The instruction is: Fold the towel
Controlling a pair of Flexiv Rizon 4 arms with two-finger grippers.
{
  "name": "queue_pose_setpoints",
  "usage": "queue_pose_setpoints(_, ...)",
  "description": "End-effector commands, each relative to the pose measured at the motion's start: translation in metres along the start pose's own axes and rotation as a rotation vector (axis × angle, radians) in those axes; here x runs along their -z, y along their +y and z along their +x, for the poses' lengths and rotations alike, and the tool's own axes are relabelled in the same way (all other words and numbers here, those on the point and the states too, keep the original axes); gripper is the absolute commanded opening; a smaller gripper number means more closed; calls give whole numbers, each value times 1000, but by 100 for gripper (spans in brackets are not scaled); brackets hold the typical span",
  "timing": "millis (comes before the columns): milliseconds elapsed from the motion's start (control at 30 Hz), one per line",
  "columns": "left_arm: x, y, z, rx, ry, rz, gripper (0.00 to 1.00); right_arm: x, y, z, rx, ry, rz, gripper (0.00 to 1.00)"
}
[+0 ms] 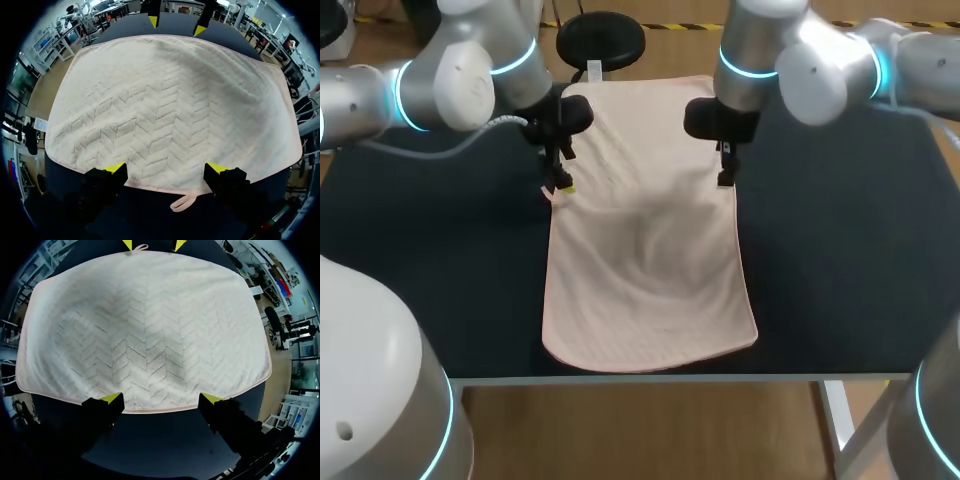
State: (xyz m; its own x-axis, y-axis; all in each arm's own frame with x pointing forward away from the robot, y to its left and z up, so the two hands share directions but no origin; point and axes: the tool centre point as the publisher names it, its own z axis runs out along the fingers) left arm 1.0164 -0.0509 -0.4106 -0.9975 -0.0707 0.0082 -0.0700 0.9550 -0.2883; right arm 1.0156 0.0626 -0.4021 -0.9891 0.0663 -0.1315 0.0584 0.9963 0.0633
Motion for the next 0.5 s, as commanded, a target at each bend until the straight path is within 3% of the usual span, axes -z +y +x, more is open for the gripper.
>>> queue_pose_setpoints(33,-6,3,0,2,11,-3,100,-9,0,-2,9,3,-4,100)
queue_pose_setpoints(500,-21,8,0,-16,23,-32,100,-25,-2,-2,27,-3,-5,100)
